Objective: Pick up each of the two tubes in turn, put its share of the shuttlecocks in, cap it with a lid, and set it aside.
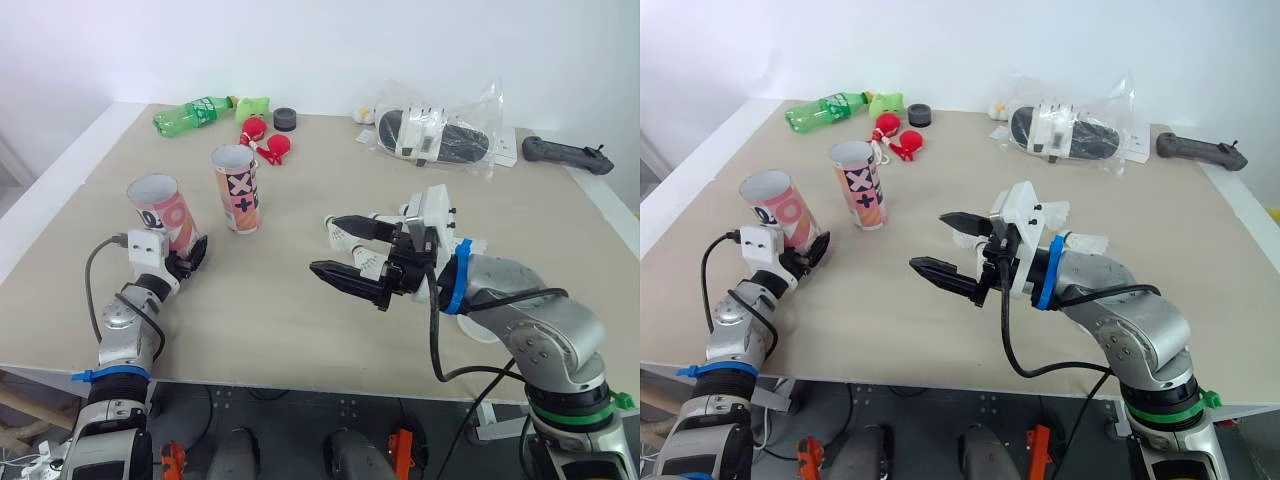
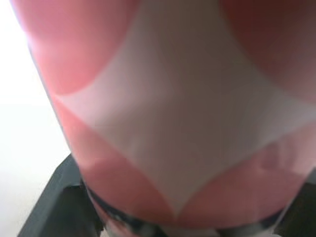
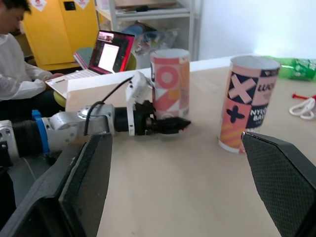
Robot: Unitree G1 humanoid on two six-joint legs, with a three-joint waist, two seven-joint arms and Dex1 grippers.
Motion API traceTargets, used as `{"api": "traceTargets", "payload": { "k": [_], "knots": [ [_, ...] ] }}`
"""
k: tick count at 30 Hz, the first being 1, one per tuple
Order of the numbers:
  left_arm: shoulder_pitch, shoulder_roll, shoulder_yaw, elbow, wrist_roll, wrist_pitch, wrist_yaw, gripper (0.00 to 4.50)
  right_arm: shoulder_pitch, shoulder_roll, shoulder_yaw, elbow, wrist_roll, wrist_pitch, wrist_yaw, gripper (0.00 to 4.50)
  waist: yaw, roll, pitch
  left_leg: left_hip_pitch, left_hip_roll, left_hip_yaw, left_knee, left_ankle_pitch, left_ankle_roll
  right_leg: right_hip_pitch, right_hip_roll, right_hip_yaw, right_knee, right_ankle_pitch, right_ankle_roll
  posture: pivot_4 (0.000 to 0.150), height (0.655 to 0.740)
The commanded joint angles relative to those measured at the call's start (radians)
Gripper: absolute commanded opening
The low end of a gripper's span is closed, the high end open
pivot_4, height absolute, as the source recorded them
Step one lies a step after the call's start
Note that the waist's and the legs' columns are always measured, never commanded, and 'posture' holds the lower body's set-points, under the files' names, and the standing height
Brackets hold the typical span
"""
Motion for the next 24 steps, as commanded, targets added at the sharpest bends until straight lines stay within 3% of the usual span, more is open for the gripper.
{"api": "traceTargets", "payload": {
  "k": [1,9,14,19,24],
  "knots": [
    [-0.005,-0.001,0.002,-0.012,-0.006,-0.015,-0.004,3.02,0.003,0.007,-0.025,-0.013,-0.004,-0.025,0.002,4.50,0.000,0.000,0.000,0.000,0.000,0.000,0.000,0.000,0.000,0.000,0.000,0.000,0.000,0.000,0.000,0.150,0.7400],
    [0.084,0.046,-0.008,-0.194,-0.040,0.030,-0.088,3.02,0.039,-0.017,-0.073,-0.022,0.009,-0.018,0.003,4.50,-0.001,0.000,0.000,0.000,0.000,0.000,0.000,0.000,0.000,0.000,0.000,0.000,0.000,0.000,0.000,0.150,0.7400],
    [0.231,0.234,-0.089,-0.556,-0.114,0.247,-0.316,3.02,0.159,-0.101,-0.212,-0.043,0.043,0.017,-0.015,4.50,0.000,0.001,0.001,-0.002,0.000,0.000,-0.002,-0.001,-0.001,-0.001,-0.001,0.000,-0.001,-0.002,-0.001,0.150,0.7400],
    [0.257,0.425,-0.137,-0.715,-0.136,0.400,-0.480,3.02,0.259,-0.124,-0.241,-0.076,-0.003,0.010,-0.055,4.50,-0.001,0.002,0.002,0.000,0.001,0.000,-0.002,-0.001,-0.001,-0.001,-0.001,-0.002,0.000,-0.008,-0.002,0.150,0.7400],
    [0.113,0.659,-0.255,-0.764,-0.087,0.546,-0.670,3.02,0.368,-0.104,-0.068,-0.135,-0.257,-0.042,-0.197,4.50,-0.002,0.004,0.002,0.000,0.002,0.001,-0.002,-0.001,-0.001,-0.003,-0.001,-0.003,0.000,-0.008,-0.004,0.150,0.7400]
  ]
}}
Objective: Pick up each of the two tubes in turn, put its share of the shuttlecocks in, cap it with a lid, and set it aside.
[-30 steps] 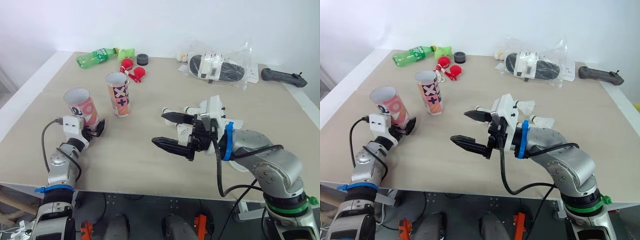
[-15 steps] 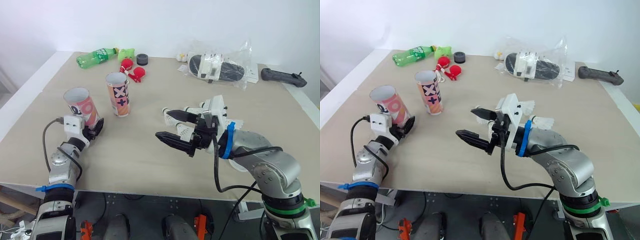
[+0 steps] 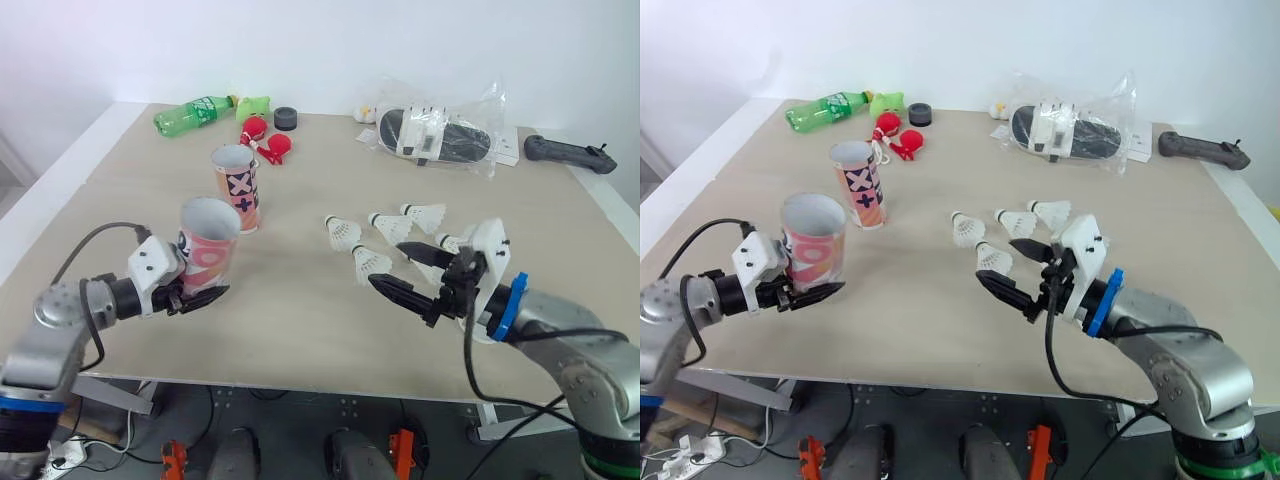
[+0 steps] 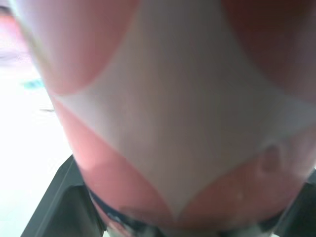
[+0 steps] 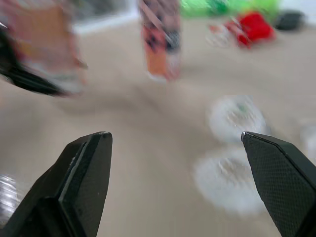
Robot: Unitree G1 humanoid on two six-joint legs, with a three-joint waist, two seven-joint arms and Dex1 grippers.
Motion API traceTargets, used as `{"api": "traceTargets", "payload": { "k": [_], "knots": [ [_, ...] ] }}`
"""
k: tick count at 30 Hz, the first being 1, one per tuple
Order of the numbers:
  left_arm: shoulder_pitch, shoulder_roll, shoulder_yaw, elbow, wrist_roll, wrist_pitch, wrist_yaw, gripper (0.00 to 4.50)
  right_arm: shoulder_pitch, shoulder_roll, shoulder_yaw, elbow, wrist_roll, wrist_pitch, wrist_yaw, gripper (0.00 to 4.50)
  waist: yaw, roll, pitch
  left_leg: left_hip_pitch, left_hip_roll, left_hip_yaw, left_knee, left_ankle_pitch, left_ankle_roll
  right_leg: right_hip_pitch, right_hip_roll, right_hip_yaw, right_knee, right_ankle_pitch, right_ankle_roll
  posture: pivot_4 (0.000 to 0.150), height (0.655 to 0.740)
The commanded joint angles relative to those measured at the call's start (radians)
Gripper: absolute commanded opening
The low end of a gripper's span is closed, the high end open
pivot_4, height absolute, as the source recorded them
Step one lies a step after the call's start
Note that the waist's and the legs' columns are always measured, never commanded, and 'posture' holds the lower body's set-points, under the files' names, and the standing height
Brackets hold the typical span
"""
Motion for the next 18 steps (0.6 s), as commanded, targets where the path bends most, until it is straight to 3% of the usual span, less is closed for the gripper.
{"api": "traceTargets", "payload": {
  "k": [1,8,18],
  "knots": [
    [-0.087,0.079,-0.053,-0.037,0.033,0.059,-0.088,3.02,0.014,0.021,0.120,-0.044,-0.183,-0.051,-0.107,4.50,0.000,0.002,0.000,0.000,0.000,0.000,0.000,0.000,0.000,0.000,0.000,0.000,0.000,0.000,0.000,0.150,0.7400],
    [-0.209,0.161,-0.155,-0.033,0.096,0.163,-0.182,3.02,-0.035,0.244,0.268,0.048,-0.394,-0.056,-0.332,4.50,-0.008,0.002,0.002,-0.003,0.000,0.002,-0.001,0.000,0.000,-0.004,0.001,0.000,0.000,-0.001,-0.001,0.150,0.7400],
    [-0.194,0.096,-0.185,0.016,0.148,0.121,-0.171,3.02,-0.081,0.406,0.303,0.212,-0.484,-0.110,-0.366,4.50,-0.006,0.002,0.001,-0.009,0.000,0.000,-0.001,-0.001,0.000,-0.008,0.001,0.000,0.001,-0.001,0.003,0.150,0.7400]
  ]
}}
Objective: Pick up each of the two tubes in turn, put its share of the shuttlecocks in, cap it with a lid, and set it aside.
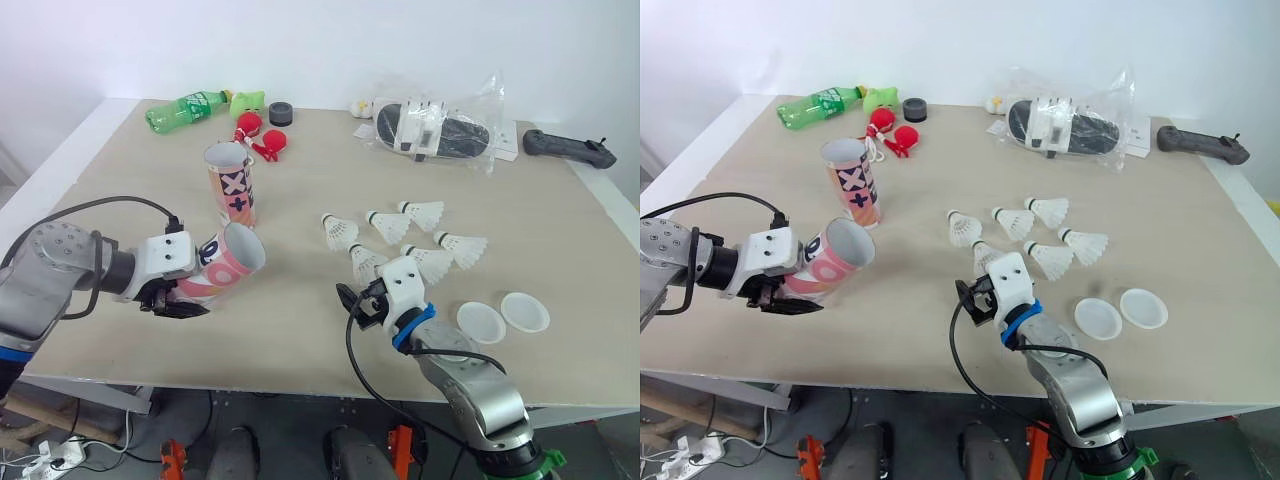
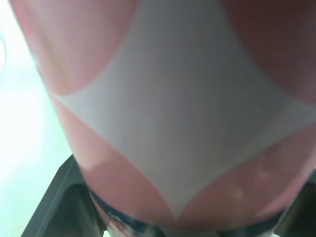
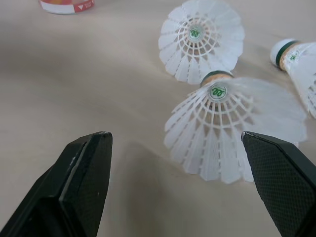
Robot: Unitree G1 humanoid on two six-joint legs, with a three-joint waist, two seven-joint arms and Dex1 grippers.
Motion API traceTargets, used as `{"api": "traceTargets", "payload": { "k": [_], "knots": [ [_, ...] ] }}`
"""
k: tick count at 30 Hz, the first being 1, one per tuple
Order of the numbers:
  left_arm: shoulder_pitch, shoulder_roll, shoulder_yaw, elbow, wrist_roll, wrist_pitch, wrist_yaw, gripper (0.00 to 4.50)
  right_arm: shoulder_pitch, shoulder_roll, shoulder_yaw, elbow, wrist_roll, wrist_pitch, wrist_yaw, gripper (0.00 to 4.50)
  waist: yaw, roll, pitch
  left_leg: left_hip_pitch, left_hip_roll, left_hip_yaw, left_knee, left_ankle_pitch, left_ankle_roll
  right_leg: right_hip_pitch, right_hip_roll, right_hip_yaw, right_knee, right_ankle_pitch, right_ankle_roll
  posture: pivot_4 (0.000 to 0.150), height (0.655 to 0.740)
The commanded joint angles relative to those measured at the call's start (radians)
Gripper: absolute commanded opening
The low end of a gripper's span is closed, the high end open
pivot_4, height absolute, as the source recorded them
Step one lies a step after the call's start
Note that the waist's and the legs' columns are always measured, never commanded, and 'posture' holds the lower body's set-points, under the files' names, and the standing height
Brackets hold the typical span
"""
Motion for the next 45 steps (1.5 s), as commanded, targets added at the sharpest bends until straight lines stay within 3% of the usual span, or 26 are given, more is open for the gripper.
{"api": "traceTargets", "payload": {
  "k": [1,23,26,32,34,39,45],
  "knots": [
    [0.012,-0.028,0.004,-0.004,0.010,-0.027,0.013,3.02,-0.026,0.037,-0.012,0.030,-0.030,-0.041,-0.015,4.50,0.000,0.000,0.000,0.000,0.000,0.000,0.000,0.000,0.000,0.000,0.000,0.000,0.000,0.000,0.000,0.150,0.7400],
    [0.082,-0.095,-0.001,0.059,0.049,-0.143,0.034,3.02,-0.120,0.161,-0.080,0.225,-0.105,-0.141,-0.047,4.50,0.004,0.002,-0.001,0.002,0.000,-0.001,0.002,0.001,0.001,0.001,0.000,-0.001,0.001,0.003,0.000,0.150,0.7400],
    [0.084,-0.101,0.000,0.066,0.048,-0.145,0.032,3.01,-0.125,0.169,-0.087,0.246,-0.105,-0.149,-0.047,3.67,0.004,0.003,-0.002,0.002,0.000,-0.001,0.002,0.001,0.001,0.002,0.000,-0.001,0.001,0.003,0.001,0.150,0.7400],
    [0.091,-0.114,0.002,0.088,0.054,-0.158,0.034,3.01,-0.152,0.186,-0.107,0.296,-0.108,-0.170,-0.046,0.74,0.004,0.003,-0.002,0.004,0.000,-0.001,0.002,0.001,0.001,0.004,0.000,-0.001,0.001,0.003,0.001,0.150,0.7400],
    [0.092,-0.119,0.002,0.096,0.057,-0.163,0.035,3.01,-0.157,0.189,-0.113,0.307,-0.111,-0.176,-0.047,0.04,0.004,0.003,-0.002,0.008,0.000,-0.001,0.002,0.001,0.001,0.008,0.000,-0.001,0.001,0.003,0.001,0.150,0.7400],
    [0.094,-0.134,-0.001,0.121,0.069,-0.181,0.040,3.01,-0.135,0.176,-0.123,0.258,-0.108,-0.159,-0.038,0.04,0.004,0.005,-0.003,0.010,0.000,-0.001,0.002,0.001,0.001,0.010,0.000,0.000,0.001,0.001,-0.002,0.150,0.7400],
    [0.104,-0.155,-0.005,0.135,0.077,-0.194,0.049,3.01,-0.035,0.093,-0.123,0.041,-0.086,-0.055,0.031,0.04,0.009,0.016,-0.009,0.010,-0.001,-0.001,0.002,0.002,0.001,0.010,-0.001,0.000,0.001,0.001,-0.001,0.150,0.7400]
  ]
}}
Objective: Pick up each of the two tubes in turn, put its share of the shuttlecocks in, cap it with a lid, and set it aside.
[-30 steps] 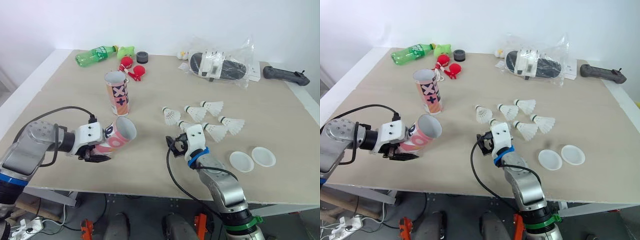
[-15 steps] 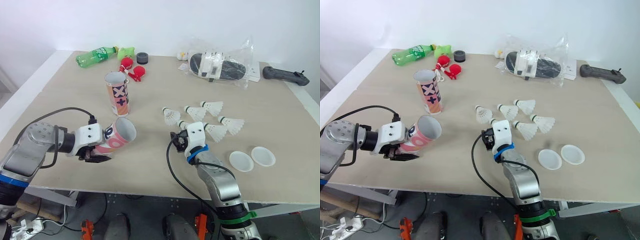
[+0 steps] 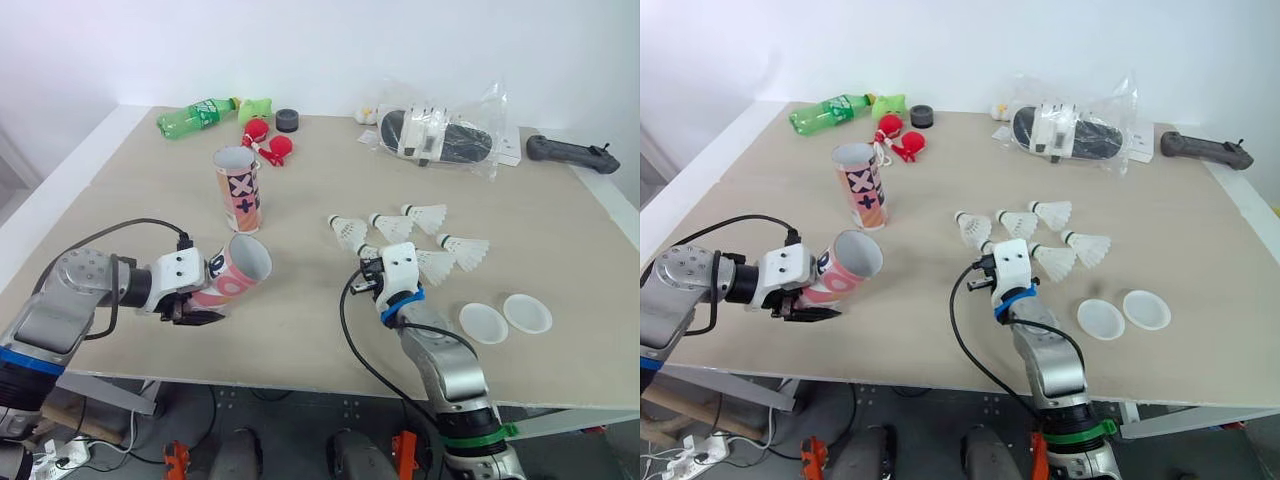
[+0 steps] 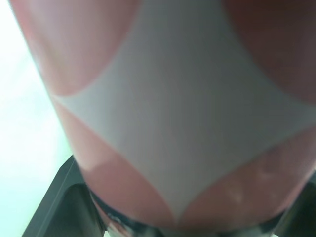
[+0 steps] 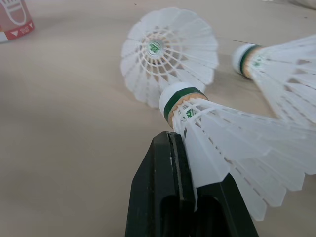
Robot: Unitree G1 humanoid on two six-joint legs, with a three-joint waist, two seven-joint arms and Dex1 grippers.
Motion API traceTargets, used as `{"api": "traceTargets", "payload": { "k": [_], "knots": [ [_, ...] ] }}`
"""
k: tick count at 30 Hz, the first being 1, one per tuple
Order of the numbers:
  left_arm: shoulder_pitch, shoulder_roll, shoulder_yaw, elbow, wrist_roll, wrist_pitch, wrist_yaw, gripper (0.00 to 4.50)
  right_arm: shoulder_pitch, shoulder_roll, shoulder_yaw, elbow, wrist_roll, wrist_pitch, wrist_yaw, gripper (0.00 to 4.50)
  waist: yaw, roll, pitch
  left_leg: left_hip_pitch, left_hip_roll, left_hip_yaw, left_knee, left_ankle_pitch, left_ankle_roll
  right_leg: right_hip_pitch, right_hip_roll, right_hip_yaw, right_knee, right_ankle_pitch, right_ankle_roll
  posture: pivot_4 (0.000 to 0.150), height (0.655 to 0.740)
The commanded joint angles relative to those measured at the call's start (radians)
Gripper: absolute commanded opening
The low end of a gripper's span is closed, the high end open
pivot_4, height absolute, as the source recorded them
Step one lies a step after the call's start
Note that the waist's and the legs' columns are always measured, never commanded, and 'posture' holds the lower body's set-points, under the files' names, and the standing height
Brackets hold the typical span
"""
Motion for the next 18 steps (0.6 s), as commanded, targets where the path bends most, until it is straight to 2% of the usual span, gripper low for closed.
{"api": "traceTargets", "payload": {
  "k": [1,6,9,11,16,18],
  "knots": [
    [0.028,-0.017,-0.025,0.022,0.027,0.002,0.010,3.01,0.063,-0.071,-0.012,-0.219,0.026,0.079,0.063,0.04,0.001,0.005,-0.003,0.000,0.000,0.000,0.000,0.000,0.000,0.000,0.000,0.000,0.000,-0.001,0.001,0.150,0.7400],
    [0.026,-0.036,-0.031,0.034,0.039,-0.001,0.013,3.01,0.091,-0.167,-0.015,-0.394,0.089,0.151,0.172,0.04,0.001,0.009,-0.006,0.001,-0.001,0.000,0.000,0.000,0.001,0.001,0.000,0.000,0.000,0.000,0.000,0.150,0.7400],
    [0.020,-0.050,-0.043,0.047,0.046,-0.003,0.015,3.01,0.057,-0.263,-0.007,-0.477,0.173,0.086,0.343,0.04,0.002,0.009,-0.006,0.001,-0.001,0.000,0.000,0.002,0.002,0.002,-0.001,0.000,0.000,0.000,0.001,0.150,0.7400],
    [0.014,-0.063,-0.052,0.059,0.054,-0.008,0.017,3.01,-0.010,-0.331,-0.018,-0.498,0.252,0.052,0.482,0.04,0.002,0.010,-0.006,0.002,-0.001,0.000,0.001,0.002,0.003,0.002,-0.001,0.001,0.000,0.001,0.001,0.150,0.7400],
    [-0.001,-0.083,-0.062,0.083,0.074,-0.020,0.011,3.01,-0.217,-0.455,-0.014,-0.446,0.371,0.095,0.669,0.04,0.003,0.010,-0.007,0.005,-0.002,0.002,0.001,0.003,0.005,0.002,-0.004,-0.001,0.000,0.002,0.002,0.150,0.7400],
    [-0.007,-0.086,-0.063,0.083,0.076,-0.018,0.010,3.01,-0.358,-0.504,0.052,-0.380,0.344,0.083,0.760,0.04,0.001,0.011,-0.006,0.006,-0.003,0.003,0.001,0.003,0.005,0.003,-0.006,-0.001,0.000,0.002,0.002,0.150,0.7400]
  ]
}}
